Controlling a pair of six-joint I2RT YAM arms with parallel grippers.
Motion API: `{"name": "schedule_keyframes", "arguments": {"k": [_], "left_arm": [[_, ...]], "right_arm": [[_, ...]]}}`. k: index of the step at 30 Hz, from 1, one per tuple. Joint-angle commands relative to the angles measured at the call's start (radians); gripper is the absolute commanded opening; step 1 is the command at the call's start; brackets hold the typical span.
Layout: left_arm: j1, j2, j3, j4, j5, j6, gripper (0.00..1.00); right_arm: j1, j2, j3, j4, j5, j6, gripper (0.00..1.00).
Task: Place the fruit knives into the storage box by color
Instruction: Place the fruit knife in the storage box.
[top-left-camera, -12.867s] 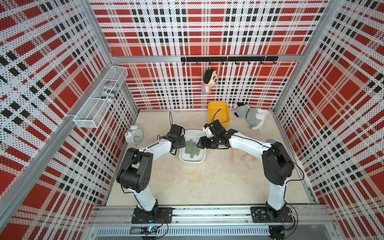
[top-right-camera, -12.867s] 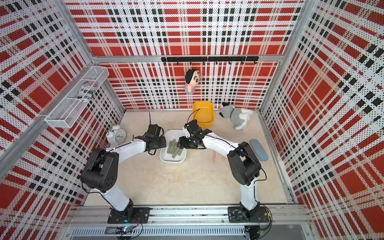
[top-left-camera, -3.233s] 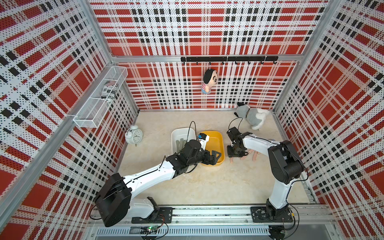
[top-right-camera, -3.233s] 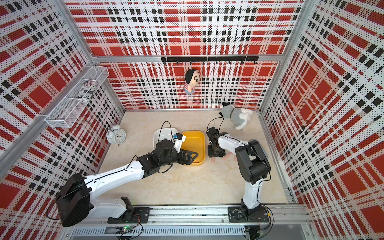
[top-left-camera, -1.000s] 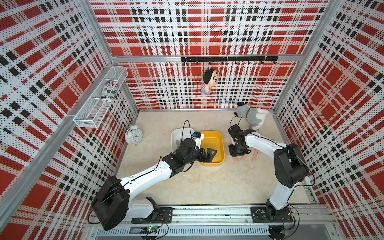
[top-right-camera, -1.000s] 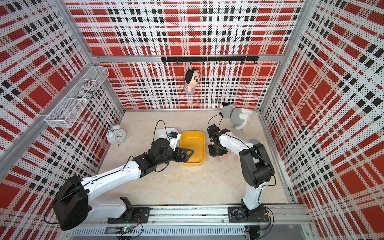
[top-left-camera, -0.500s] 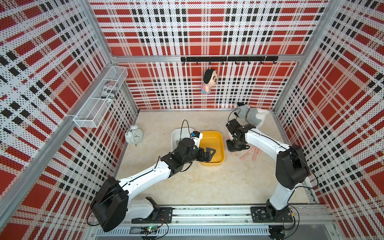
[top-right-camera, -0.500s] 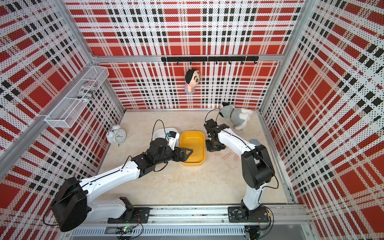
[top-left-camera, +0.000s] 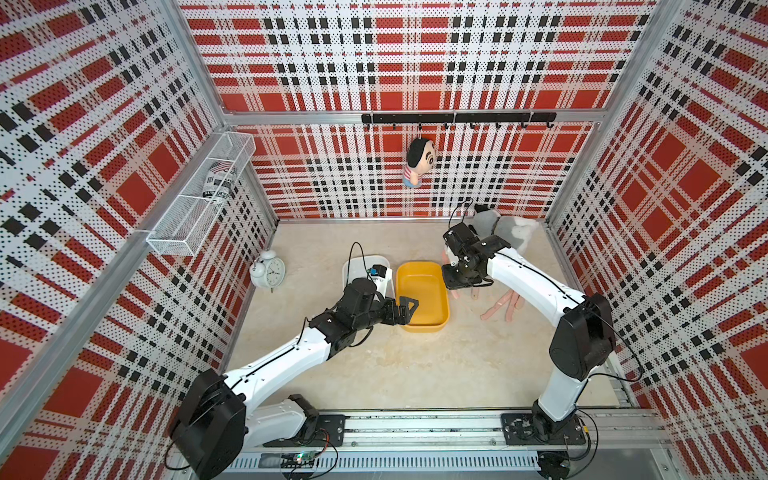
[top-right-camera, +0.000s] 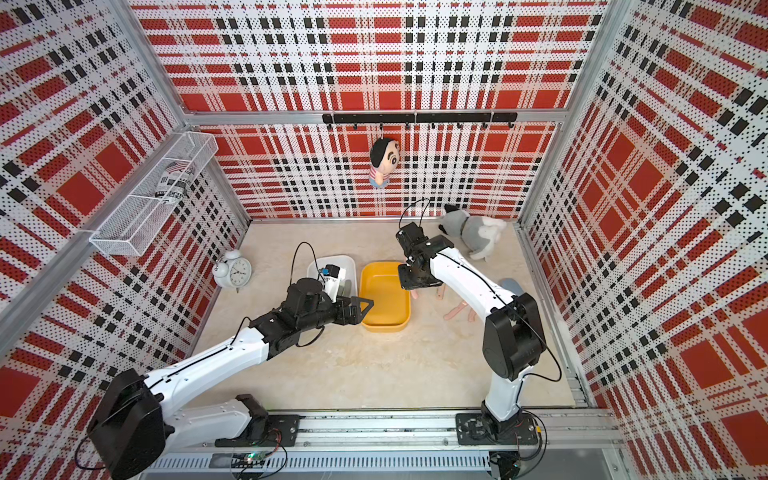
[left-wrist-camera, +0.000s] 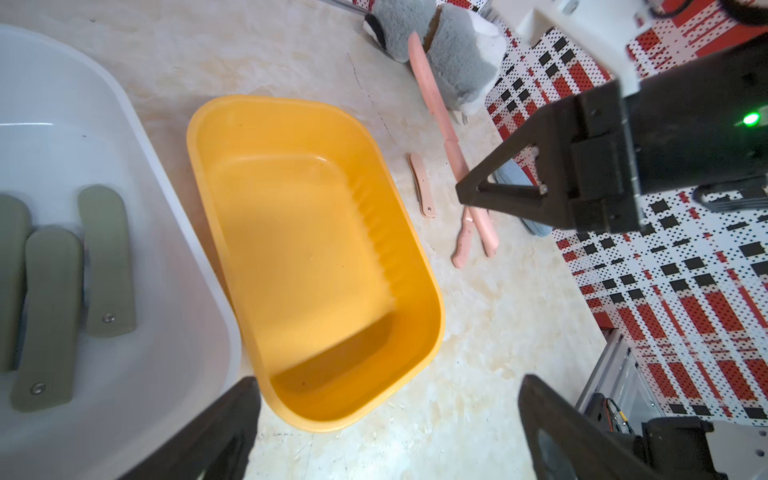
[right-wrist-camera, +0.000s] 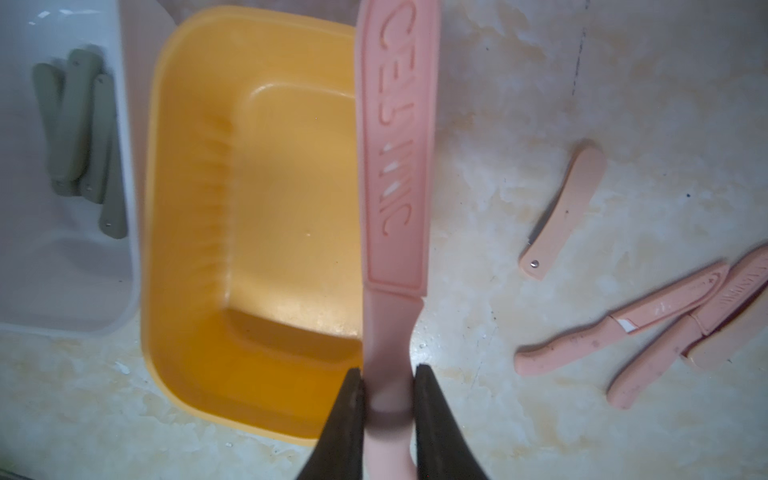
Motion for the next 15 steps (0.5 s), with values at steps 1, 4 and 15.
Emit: {"name": "schedule_keyframes", "arguments": {"k": [1,4,15], "left_arm": [[0.014,-0.030,-0.012,-0.014,0.007,0.020,0.98],[0.017,-0.038,-0.022,-0.017,0.005,0.014,0.98],[0.020,-0.060,-0.068,0.018,0.010,-0.010,0.98]], "right_arm": [[0.034,0.042,0.039,-0.007,-0.033,0.025,0.19],[0.059,0.067,0.051,0.019,-0.048,0.047,0.19],[0.111,0.115,-0.040,0.241,-0.185,0.179,0.19]]}}
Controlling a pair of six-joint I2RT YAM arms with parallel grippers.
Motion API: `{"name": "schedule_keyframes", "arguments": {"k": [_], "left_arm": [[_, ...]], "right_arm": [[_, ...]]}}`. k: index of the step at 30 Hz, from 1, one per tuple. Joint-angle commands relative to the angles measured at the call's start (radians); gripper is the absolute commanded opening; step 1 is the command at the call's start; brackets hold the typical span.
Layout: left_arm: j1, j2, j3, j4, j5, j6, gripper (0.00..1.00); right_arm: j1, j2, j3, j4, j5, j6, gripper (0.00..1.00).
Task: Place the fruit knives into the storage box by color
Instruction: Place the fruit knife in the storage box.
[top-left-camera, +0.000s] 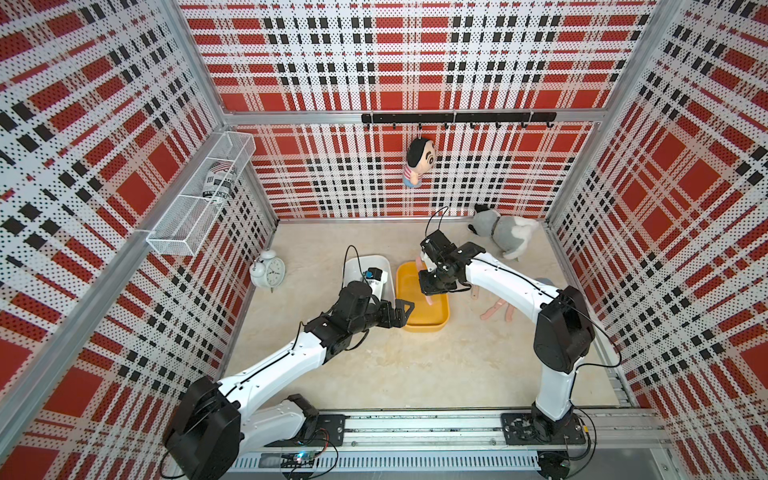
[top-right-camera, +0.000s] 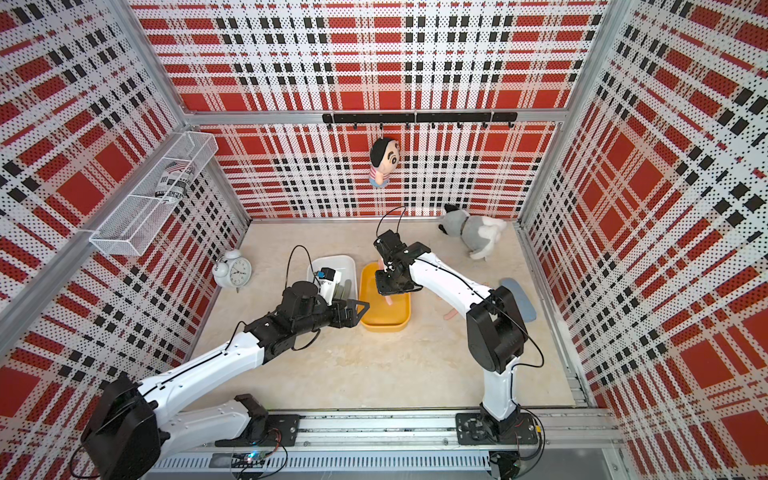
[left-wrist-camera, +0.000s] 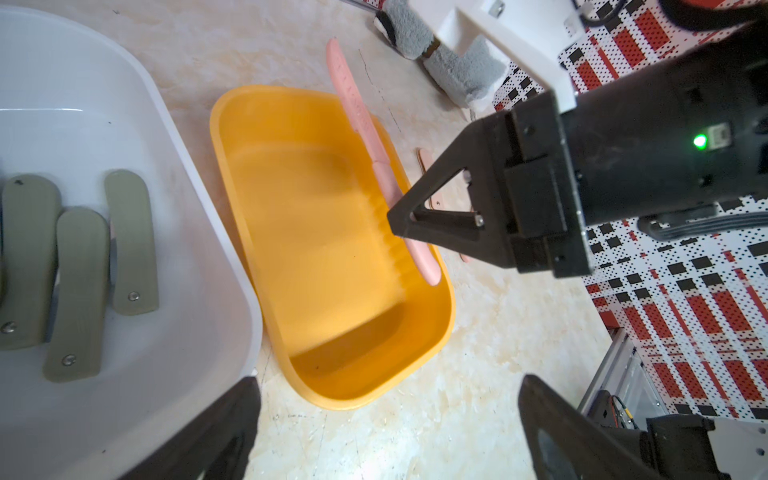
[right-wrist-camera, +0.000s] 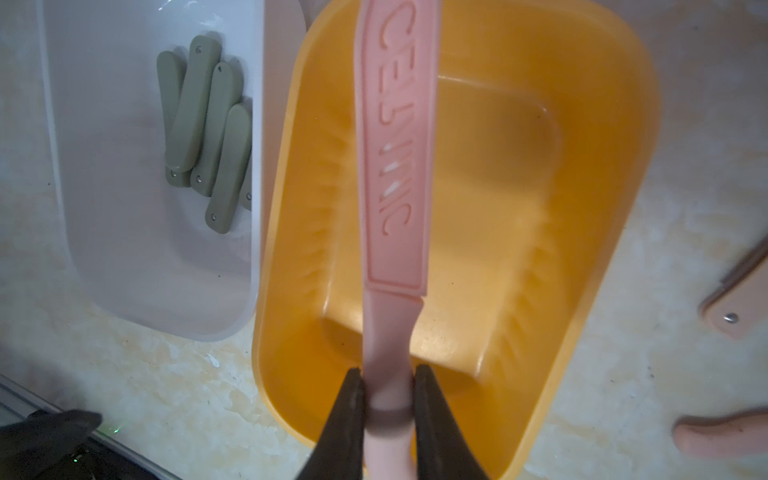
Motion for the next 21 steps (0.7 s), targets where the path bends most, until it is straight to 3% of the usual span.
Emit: {"name": "schedule_keyframes", "arguments": {"k": [1,21], "left_arm": [[0.009,-0.019,-0.024,0.022,0.009,-0.009,0.98],[0.009,-0.030,-0.039,0.031,0.002,-0.016,0.98]], "right_arm": [[0.014,0.023,-0.030,0.109,-0.061,0.077,0.19],[0.028,0.183,-0.055,0.243,-0.142,0.147,0.20]]}}
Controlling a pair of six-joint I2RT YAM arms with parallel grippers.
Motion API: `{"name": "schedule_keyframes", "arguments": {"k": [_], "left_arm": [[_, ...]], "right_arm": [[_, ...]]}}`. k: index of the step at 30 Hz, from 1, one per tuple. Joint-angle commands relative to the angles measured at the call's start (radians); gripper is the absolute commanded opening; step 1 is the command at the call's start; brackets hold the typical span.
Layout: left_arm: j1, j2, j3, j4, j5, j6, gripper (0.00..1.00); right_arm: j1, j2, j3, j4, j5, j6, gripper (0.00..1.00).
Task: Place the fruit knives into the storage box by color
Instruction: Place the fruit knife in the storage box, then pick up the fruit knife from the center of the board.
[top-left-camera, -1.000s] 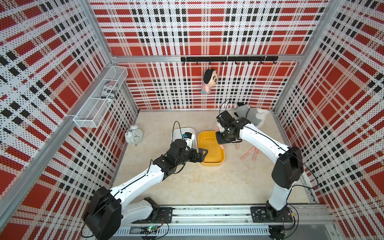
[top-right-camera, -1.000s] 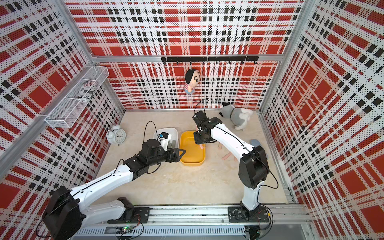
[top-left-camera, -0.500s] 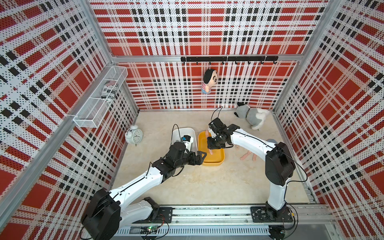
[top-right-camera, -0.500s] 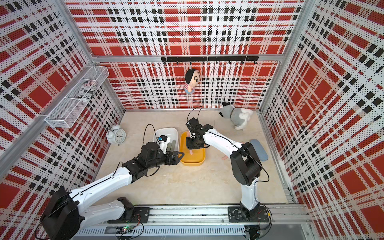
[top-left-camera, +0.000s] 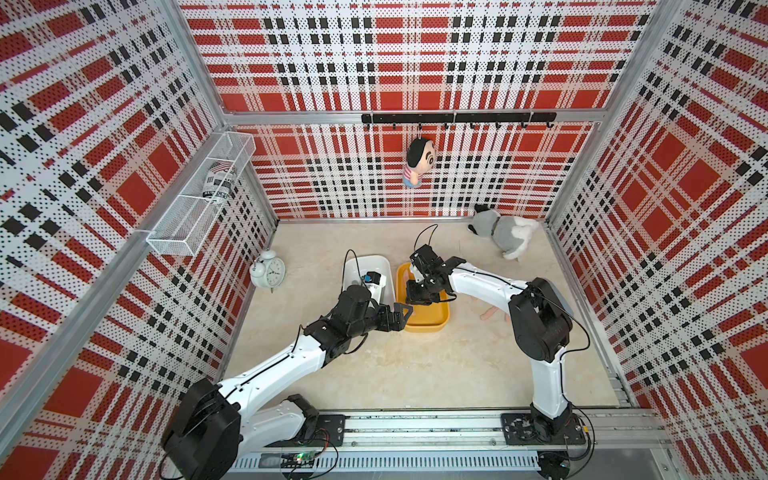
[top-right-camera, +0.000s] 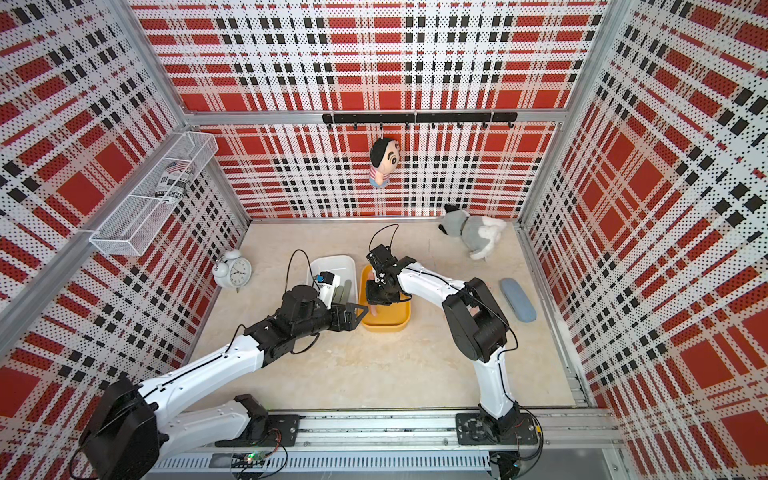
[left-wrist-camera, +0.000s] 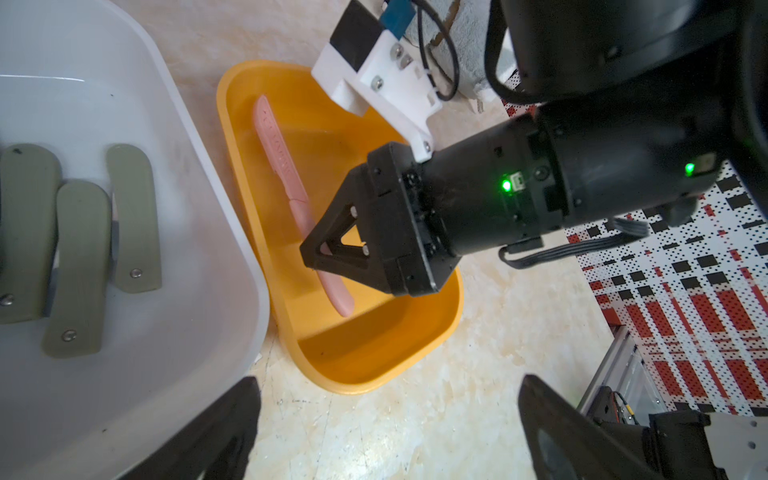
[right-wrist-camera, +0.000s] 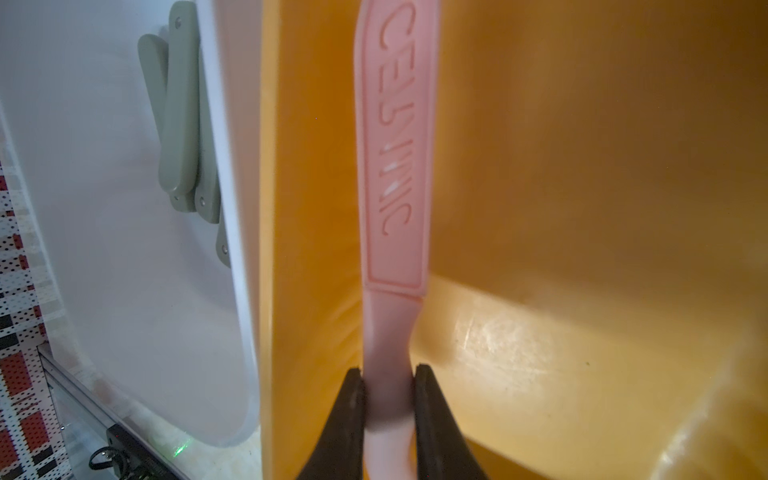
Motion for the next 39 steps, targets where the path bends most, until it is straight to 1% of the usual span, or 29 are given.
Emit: {"name": "schedule_keyframes", "arguments": {"k": [1,9,16,24,32,35,39], "left_arm": [[0.009,-0.020,-0.009,0.023,0.000,0.000,0.98],[0.009,-0.029,-0.013,0.013,-0.007,0.000,0.98],[0.009,-0.042,-0.017,0.007,-0.015,-0.002,0.98],[0.009,-0.039,-0.015,0.004,-0.017,0.000,0.98],[0.010,-0.039,-0.002,-0.007,-0.015,-0.001,0.99],[0.009,-0.039,0.005,-0.009,-0.014,-0.001,0.98],[0.009,-0.039,0.020,-0.013,-0.008,-0.005,0.98]], "right_arm": [[0.006,0.033,0.009,0.025,-0.007,0.010,0.20],[-0.001,0.036,-0.012,0.033,-0.001,0.009,0.24],[-0.010,0.033,-0.019,0.036,-0.004,0.004,0.36],[-0.024,-0.009,-0.025,0.036,0.001,-0.004,0.41],[-0.052,-0.075,-0.020,0.021,0.021,-0.022,0.58],[-0.059,-0.085,-0.015,0.017,0.018,-0.032,0.61],[-0.061,-0.100,-0.001,0.008,0.015,-0.051,0.63]]}}
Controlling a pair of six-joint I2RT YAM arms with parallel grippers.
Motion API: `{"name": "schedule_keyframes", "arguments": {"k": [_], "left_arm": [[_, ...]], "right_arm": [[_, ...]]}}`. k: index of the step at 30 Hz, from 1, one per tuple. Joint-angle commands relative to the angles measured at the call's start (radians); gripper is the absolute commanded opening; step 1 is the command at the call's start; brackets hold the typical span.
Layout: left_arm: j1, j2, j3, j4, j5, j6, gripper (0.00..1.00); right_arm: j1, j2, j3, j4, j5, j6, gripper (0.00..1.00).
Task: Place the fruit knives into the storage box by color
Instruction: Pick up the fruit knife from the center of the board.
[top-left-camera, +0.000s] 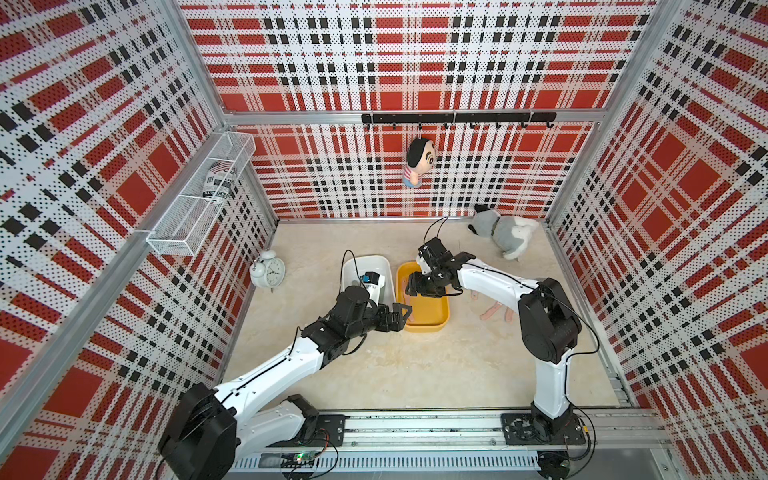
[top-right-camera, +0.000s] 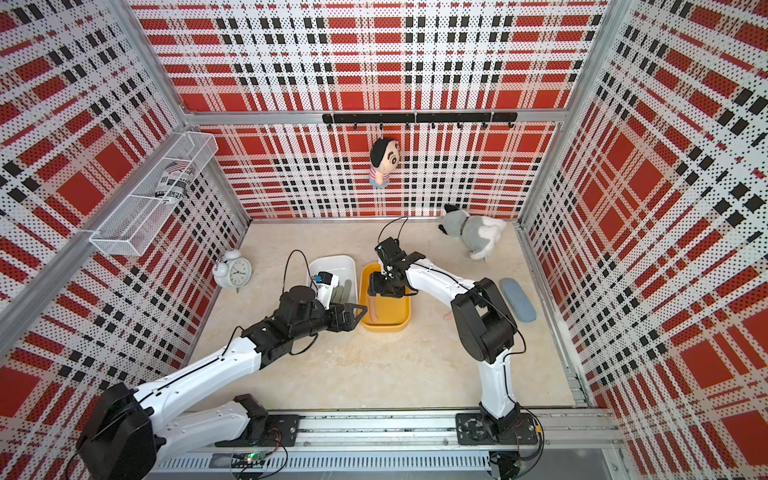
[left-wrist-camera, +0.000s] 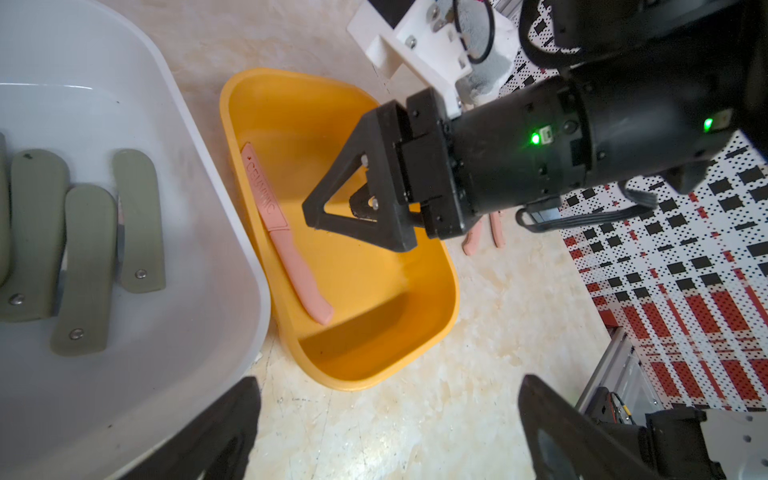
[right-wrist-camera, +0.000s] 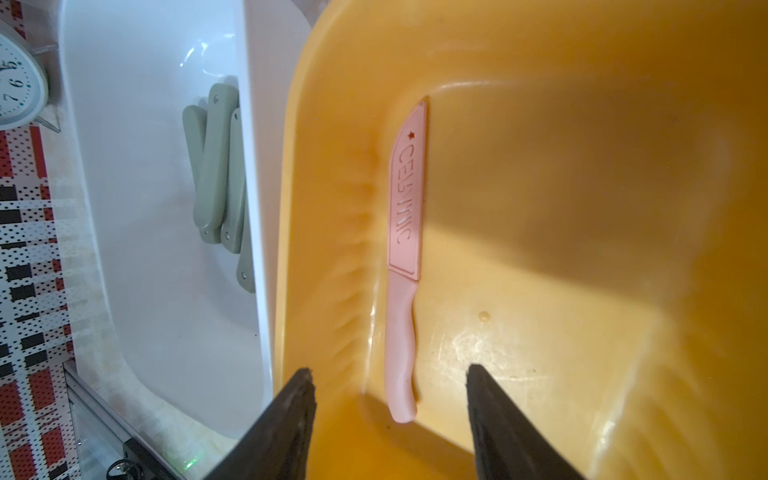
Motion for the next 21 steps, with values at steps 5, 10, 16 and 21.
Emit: {"name": "schedule_keyframes", "arguments": {"k": [5,10,16,21], "left_arm": [[0.007,-0.005,0.053,-0.014,-0.003,-0.006,0.98],[-0.003,0.009,0.075,-0.008,-0.012,-0.011,0.98],[-0.024,0.047,0.117,-0.002,-0.017,-0.014,0.98],[-0.037,0.080,0.159,0.008,-0.023,-0.010,0.98]], "right_arm": [[-0.005,-0.064,0.019,-0.009,0.014,-0.039,0.66],[-0.004,-0.087,0.012,0.010,0.013,-0.050,0.68],[-0.008,-0.128,0.021,0.014,0.040,-0.065,0.68],[-0.023,-0.164,0.013,0.011,0.043,-0.066,0.68]]}}
